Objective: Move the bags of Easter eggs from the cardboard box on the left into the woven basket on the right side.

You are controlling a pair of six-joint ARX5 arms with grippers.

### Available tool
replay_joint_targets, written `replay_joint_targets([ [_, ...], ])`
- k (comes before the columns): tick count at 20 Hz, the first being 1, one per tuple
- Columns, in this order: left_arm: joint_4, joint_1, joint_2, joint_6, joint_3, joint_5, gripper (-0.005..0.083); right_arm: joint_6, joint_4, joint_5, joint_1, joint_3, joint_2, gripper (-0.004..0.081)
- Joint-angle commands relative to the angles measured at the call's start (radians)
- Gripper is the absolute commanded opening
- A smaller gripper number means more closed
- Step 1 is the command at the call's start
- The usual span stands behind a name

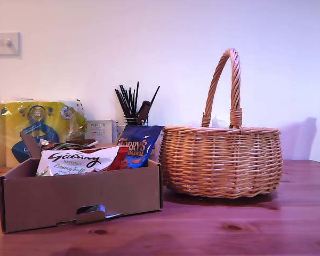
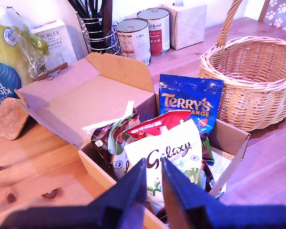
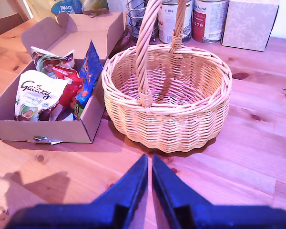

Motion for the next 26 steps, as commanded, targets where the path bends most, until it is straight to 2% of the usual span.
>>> replay_joint_targets([
  [1, -0.032, -0.001, 0.011, -0.054, 0.017, 0.146, 0.0072, 0.002, 0.028, -0.027, -0.003, 0.01, 0.002, -0.0012],
  [8, 0.001, -0.001, 0.011, -0.047, 0.017, 0.148, 0.0072, 0.002, 0.03, -0.027, -0.003, 0.01, 0.002, -0.0012],
  [11, -0.007, -0.001, 0.038, 0.01, 0.04, 0.233, 0.0072, -0.016, 0.03, -0.044, 0.002, 0.01, 0.008, -0.0012],
  [15, -0.128, -0.001, 0.209, 0.098, 0.169, 0.301, 0.0081, -0.039, 0.029, -0.128, 0.026, 0.01, 0.053, -0.0012],
  [16, -0.153, -0.001, 0.263, 0.14, 0.206, 0.301, 0.0106, -0.04, 0.03, -0.132, 0.031, 0.01, 0.064, -0.0012],
  [19, -0.172, -0.001, 0.405, 0.245, 0.28, 0.299, 0.0259, -0.054, 0.032, -0.132, 0.035, 0.01, 0.076, -0.0012],
  [22, -0.152, -0.001, 0.531, 0.339, 0.315, 0.256, 0.0602, -0.054, 0.033, -0.132, 0.035, 0.01, 0.076, -0.0012],
  [23, -0.14, -0.001, 0.574, 0.381, 0.322, 0.238, 0.0642, -0.054, 0.033, -0.132, 0.035, 0.01, 0.076, -0.0012],
  [26, -0.081, 0.0, 0.682, 0.468, 0.324, 0.213, 0.0641, -0.054, 0.033, -0.134, 0.035, 0.01, 0.076, -0.0012],
])
